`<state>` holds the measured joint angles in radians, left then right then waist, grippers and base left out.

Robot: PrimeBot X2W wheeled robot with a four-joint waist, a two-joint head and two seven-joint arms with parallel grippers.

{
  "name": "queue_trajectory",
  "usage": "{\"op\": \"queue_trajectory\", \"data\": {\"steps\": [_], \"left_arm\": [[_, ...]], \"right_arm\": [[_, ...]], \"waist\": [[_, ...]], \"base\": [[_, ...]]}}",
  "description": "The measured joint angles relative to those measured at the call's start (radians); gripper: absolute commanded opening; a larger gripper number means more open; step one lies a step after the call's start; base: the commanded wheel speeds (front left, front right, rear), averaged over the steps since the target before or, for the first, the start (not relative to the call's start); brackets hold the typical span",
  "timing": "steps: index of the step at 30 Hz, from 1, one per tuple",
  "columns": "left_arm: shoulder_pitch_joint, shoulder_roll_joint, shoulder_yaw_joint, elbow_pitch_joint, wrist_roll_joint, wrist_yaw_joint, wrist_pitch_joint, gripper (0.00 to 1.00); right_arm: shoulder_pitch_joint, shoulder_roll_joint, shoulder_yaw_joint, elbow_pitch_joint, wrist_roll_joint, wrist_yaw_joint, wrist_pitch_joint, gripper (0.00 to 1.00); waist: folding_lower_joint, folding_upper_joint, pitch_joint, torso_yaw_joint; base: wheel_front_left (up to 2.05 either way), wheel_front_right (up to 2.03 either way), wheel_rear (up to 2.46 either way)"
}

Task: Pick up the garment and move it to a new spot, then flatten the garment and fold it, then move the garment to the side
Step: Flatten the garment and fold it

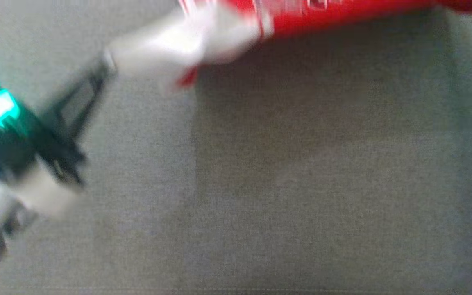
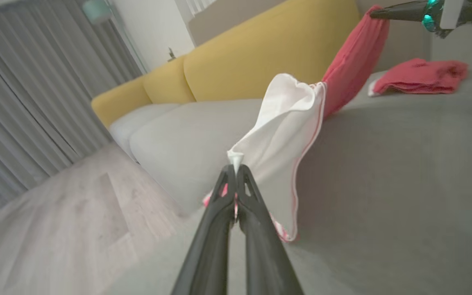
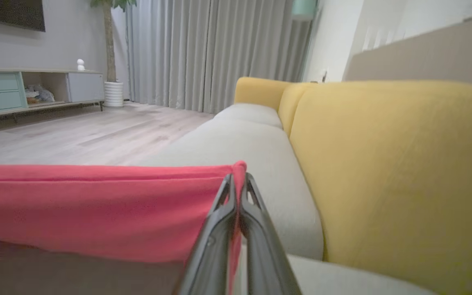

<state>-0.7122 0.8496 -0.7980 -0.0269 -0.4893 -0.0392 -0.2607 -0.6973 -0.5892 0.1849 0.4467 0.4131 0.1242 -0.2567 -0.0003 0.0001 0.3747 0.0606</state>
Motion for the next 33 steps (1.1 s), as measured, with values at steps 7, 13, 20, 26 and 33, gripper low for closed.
{"op": "queue_trajectory", "data": {"steps": [7,13,20,26,33], "left_arm": [[0.320,0.061,-0.107,-0.174,-0.032,0.117,0.027,0.00],[0.470,0.078,-0.168,-0.276,-0.068,0.171,0.068,0.00],[0.487,0.091,-0.165,-0.312,-0.089,0.196,0.094,0.00],[0.266,0.053,-0.121,-0.205,-0.081,0.094,0.129,0.00],[0.021,-0.058,-0.103,0.003,-0.063,-0.028,0.154,0.00]], "right_arm": [[0.480,0.107,-0.131,-0.132,-0.042,0.000,0.000,0.00],[0.685,0.152,-0.203,-0.232,-0.076,0.000,0.031,0.00],[0.754,0.179,-0.258,-0.331,-0.089,0.000,0.097,0.00],[0.636,0.175,-0.241,-0.277,-0.111,0.000,0.131,0.00],[0.470,0.148,-0.185,-0.163,-0.105,0.000,0.142,0.00]], "waist": [[-0.0001,0.0000,-0.113,0.008],[-0.0001,0.0000,-0.172,0.007],[0.0003,0.0000,-0.163,-0.001],[0.0005,0.0000,-0.094,-0.002],[0.0006,0.0000,-0.018,-0.003]], "base": [[0.00,0.00,0.00],[0.00,0.00,0.00],[0.00,0.00,0.00],[0.00,0.00,0.00],[0.00,0.00,0.00]]}}
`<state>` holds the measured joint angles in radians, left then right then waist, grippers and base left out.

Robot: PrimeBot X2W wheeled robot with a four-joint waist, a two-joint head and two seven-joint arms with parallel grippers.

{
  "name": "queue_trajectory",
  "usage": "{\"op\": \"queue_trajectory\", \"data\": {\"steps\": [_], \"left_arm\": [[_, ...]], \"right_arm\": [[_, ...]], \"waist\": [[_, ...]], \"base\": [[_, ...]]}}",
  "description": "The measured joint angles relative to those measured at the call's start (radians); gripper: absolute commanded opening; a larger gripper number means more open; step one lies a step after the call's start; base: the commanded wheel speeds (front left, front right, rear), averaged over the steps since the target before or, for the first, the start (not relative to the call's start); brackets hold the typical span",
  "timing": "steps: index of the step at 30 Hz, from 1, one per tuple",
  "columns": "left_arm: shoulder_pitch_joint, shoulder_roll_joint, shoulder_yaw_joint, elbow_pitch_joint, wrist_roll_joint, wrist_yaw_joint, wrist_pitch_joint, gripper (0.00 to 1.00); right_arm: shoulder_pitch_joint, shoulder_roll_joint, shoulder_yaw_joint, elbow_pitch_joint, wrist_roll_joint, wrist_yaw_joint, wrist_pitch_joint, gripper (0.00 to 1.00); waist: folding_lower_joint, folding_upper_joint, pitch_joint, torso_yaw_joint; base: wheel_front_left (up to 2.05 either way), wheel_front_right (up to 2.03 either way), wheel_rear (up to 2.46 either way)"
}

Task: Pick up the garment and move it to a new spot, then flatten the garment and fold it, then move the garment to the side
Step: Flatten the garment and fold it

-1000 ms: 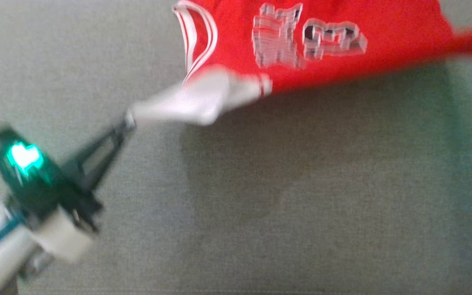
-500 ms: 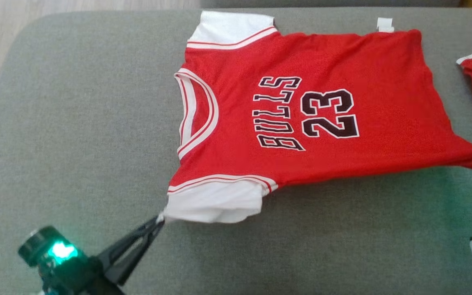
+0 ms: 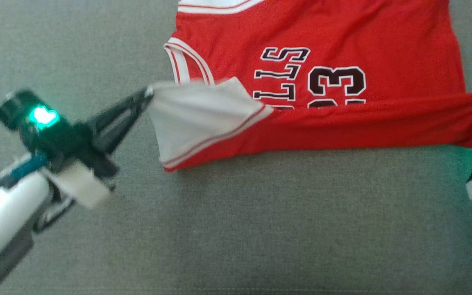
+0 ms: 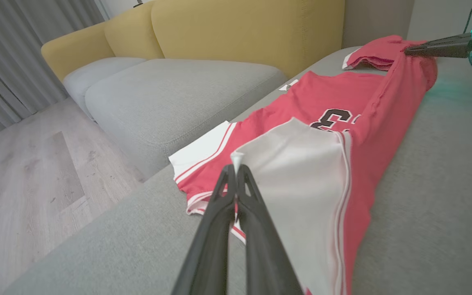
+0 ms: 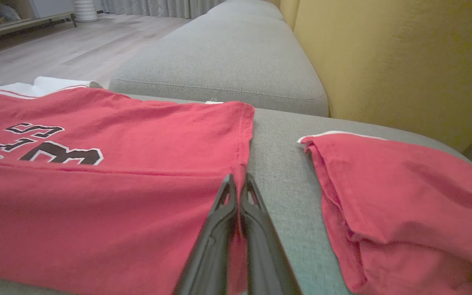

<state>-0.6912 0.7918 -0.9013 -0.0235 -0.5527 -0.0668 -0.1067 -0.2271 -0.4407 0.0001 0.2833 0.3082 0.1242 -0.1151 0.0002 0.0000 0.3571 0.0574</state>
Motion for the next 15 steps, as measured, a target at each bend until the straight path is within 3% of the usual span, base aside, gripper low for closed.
{"op": "queue_trajectory", "data": {"steps": [8,9,10,11,12,15], "left_arm": [[-0.216,-0.108,-0.038,0.250,0.029,-0.057,-0.009,0.00],[-0.232,-0.122,-0.044,0.277,0.029,-0.057,-0.014,0.00],[-0.243,-0.137,-0.045,0.305,0.025,-0.058,-0.022,0.09],[-0.251,-0.152,-0.044,0.333,0.015,-0.058,-0.030,0.40],[-0.254,-0.164,-0.044,0.358,0.007,-0.058,-0.040,1.00],[-0.244,-0.188,-0.040,0.413,-0.021,-0.054,-0.058,1.00]], "right_arm": [[-0.160,-0.014,0.057,0.117,0.000,0.000,0.003,0.00],[-0.172,-0.013,0.066,0.130,0.001,0.000,0.005,0.09],[-0.181,-0.013,0.077,0.143,0.007,0.000,0.011,0.44],[-0.188,-0.012,0.087,0.156,0.016,0.000,0.011,0.82],[-0.194,-0.009,0.090,0.166,0.023,0.000,0.009,1.00],[-0.198,-0.004,0.093,0.179,0.025,0.000,-0.014,1.00]], "waist": [[0.0001,0.0000,0.067,-0.014],[0.0001,0.0000,0.072,-0.017],[0.0001,0.0000,0.075,-0.019],[0.0001,0.0000,0.076,-0.022],[0.0000,0.0000,0.076,-0.024],[-0.0002,0.0000,0.063,-0.028]], "base": [[0.00,0.00,0.00],[0.00,0.00,0.00],[0.00,0.00,0.00],[0.00,0.00,0.00],[0.00,0.00,0.00],[0.00,0.00,0.00]]}}
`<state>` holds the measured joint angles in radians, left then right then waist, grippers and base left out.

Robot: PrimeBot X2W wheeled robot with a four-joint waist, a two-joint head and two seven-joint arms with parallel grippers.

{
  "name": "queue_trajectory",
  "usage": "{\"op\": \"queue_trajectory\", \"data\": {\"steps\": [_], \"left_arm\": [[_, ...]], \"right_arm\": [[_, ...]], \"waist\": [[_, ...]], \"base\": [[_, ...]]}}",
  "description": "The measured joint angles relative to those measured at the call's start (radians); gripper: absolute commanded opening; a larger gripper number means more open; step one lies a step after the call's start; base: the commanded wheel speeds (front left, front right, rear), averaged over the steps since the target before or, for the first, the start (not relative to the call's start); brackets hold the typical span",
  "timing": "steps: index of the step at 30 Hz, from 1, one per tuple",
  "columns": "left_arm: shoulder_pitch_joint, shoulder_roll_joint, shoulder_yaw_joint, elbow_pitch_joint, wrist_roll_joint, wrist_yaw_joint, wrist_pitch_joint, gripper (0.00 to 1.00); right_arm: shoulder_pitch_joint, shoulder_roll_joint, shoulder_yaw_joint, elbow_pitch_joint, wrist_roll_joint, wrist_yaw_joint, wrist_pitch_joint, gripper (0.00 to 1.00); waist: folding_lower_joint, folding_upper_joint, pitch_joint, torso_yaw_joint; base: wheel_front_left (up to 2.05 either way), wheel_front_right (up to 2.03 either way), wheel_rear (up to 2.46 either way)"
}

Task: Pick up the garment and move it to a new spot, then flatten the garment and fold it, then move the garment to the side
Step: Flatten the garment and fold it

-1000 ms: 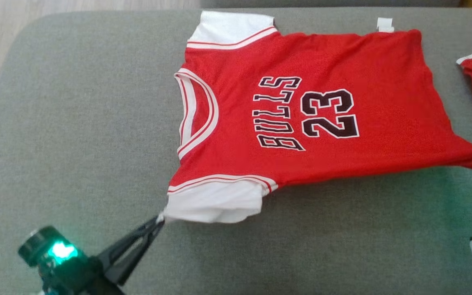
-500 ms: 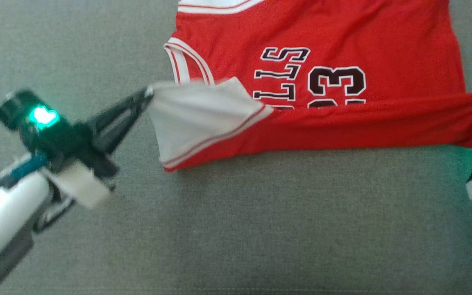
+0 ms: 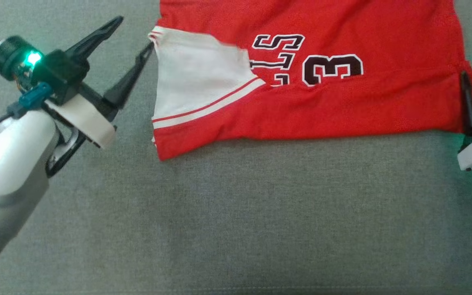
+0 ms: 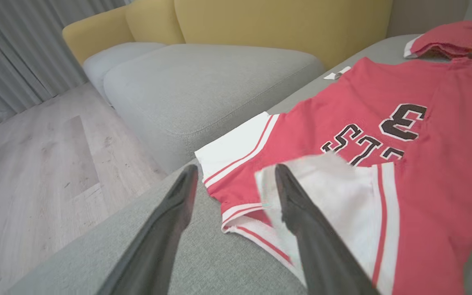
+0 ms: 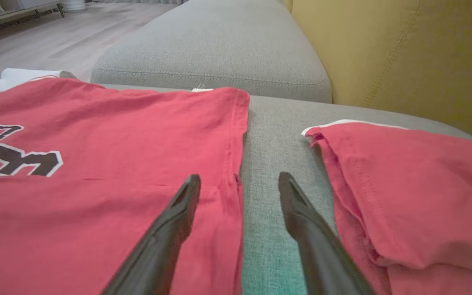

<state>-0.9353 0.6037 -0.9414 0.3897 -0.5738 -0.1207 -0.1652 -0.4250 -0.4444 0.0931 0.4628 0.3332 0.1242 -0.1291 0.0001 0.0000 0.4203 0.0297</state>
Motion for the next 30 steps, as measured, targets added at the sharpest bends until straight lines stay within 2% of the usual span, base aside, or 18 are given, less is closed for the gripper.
{"op": "queue_trajectory", "data": {"steps": [3,6,10,14,30], "left_arm": [[0.055,-0.022,0.024,0.009,-0.049,0.052,-0.028,1.00],[0.182,-0.058,0.057,-0.017,-0.156,0.094,-0.035,1.00],[0.365,-0.079,0.056,-0.053,-0.253,0.121,-0.017,1.00],[0.443,-0.078,0.044,-0.056,-0.294,0.140,0.006,1.00],[0.413,-0.103,0.050,0.000,-0.315,0.112,-0.014,1.00]], "right_arm": [[0.001,0.013,0.002,0.000,0.000,0.000,-0.022,1.00],[0.012,0.028,0.002,-0.004,0.000,0.000,-0.031,1.00],[0.039,0.037,0.001,-0.015,0.000,0.000,-0.039,1.00],[0.071,0.049,0.007,-0.020,0.000,0.000,-0.039,1.00],[0.069,0.047,0.028,-0.023,0.019,0.000,-0.038,1.00]], "waist": [[-0.0001,0.0000,-0.022,-0.003],[-0.0003,0.0000,-0.047,-0.004],[-0.0003,0.0000,-0.071,-0.003],[-0.0003,0.0000,-0.078,-0.001],[-0.0001,0.0000,-0.052,-0.021]], "base": [[0.00,0.00,0.00],[0.00,0.00,0.00],[0.00,0.00,0.00],[0.00,0.00,0.00],[0.00,0.00,0.00]]}}
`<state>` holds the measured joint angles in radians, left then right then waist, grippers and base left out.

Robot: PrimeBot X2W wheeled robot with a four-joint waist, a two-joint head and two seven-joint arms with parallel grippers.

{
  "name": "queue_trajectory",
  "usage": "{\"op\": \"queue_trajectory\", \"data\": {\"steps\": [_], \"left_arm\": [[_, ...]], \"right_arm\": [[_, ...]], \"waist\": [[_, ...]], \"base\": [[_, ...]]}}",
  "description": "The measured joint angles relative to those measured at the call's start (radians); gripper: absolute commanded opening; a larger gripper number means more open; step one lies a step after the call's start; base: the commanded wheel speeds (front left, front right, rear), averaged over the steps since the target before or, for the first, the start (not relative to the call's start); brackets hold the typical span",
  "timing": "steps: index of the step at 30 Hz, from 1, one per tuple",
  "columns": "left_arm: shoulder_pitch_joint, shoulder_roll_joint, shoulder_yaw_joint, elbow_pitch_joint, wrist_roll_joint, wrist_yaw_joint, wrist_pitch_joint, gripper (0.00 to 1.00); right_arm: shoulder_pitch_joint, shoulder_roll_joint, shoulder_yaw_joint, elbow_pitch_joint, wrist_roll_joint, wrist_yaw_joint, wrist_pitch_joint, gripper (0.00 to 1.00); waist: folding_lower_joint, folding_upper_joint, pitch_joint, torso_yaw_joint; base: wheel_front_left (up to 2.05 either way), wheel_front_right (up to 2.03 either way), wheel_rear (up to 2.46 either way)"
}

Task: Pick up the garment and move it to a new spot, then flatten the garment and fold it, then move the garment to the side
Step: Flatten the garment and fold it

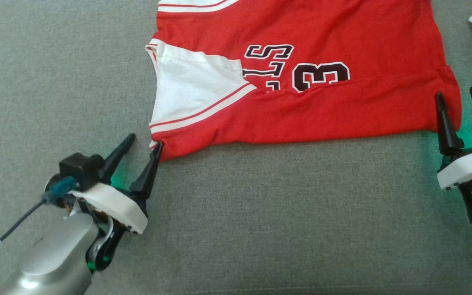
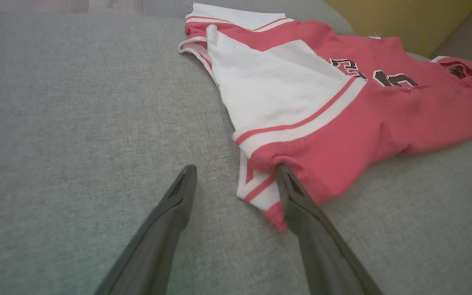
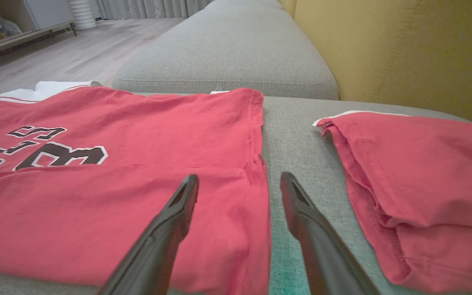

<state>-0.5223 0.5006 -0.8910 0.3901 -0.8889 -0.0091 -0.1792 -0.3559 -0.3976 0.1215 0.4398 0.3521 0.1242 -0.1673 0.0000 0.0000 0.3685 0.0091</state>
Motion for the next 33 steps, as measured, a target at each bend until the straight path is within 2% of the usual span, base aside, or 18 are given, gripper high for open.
{"op": "queue_trajectory", "data": {"steps": [6,14,15,16,17,19,23,32,33], "left_arm": [[-0.002,-0.005,0.021,-0.016,-0.011,0.000,-0.019,1.00],[-0.002,-0.005,-0.017,-0.026,-0.037,-0.009,0.086,1.00],[-0.004,-0.004,-0.018,-0.027,-0.037,-0.009,0.096,0.94],[-0.005,-0.004,-0.017,-0.030,-0.037,-0.009,0.104,0.80],[-0.005,-0.003,-0.018,-0.033,-0.037,-0.010,0.110,0.46],[-0.005,-0.003,-0.024,-0.036,-0.038,-0.023,0.125,0.00],[-0.004,-0.001,-0.038,-0.045,-0.047,-0.033,0.124,0.00],[0.002,0.035,-0.046,-0.077,-0.015,-0.008,0.107,0.00],[0.002,0.038,-0.047,-0.082,-0.013,-0.008,0.107,0.00]], "right_arm": [[-0.001,0.000,0.000,0.011,0.000,0.000,-0.001,1.00],[-0.003,0.003,0.005,0.020,0.000,0.000,-0.010,1.00],[-0.003,0.003,0.006,0.021,0.000,0.000,-0.010,1.00],[-0.003,0.003,0.009,0.022,0.000,0.000,-0.010,1.00],[-0.004,0.003,0.011,0.023,0.000,0.000,-0.010,1.00],[-0.004,0.003,0.016,0.028,0.000,0.000,-0.010,1.00],[-0.004,0.002,0.026,0.050,0.021,0.000,0.023,1.00],[-0.030,-0.003,0.039,0.130,0.079,0.000,0.204,1.00],[-0.035,-0.005,0.042,0.128,0.097,0.000,0.227,0.75]], "waist": [[0.0000,0.0000,-0.003,-0.003],[0.0000,0.0000,0.005,-0.004],[0.0000,0.0000,0.006,-0.004],[0.0000,0.0000,0.007,-0.004],[0.0000,0.0000,0.007,-0.004],[0.0000,0.0000,0.005,-0.002],[0.0000,0.0000,-0.004,0.003],[0.0000,0.0000,-0.024,0.015],[0.0000,0.0000,-0.028,0.017]], "base": [[0.00,0.00,0.00],[0.00,0.00,0.00],[0.00,0.00,0.00],[0.00,0.00,0.00],[0.00,0.00,0.00],[0.00,0.00,0.00],[0.00,0.00,0.00],[0.00,0.00,0.00],[0.00,0.00,0.00]]}}
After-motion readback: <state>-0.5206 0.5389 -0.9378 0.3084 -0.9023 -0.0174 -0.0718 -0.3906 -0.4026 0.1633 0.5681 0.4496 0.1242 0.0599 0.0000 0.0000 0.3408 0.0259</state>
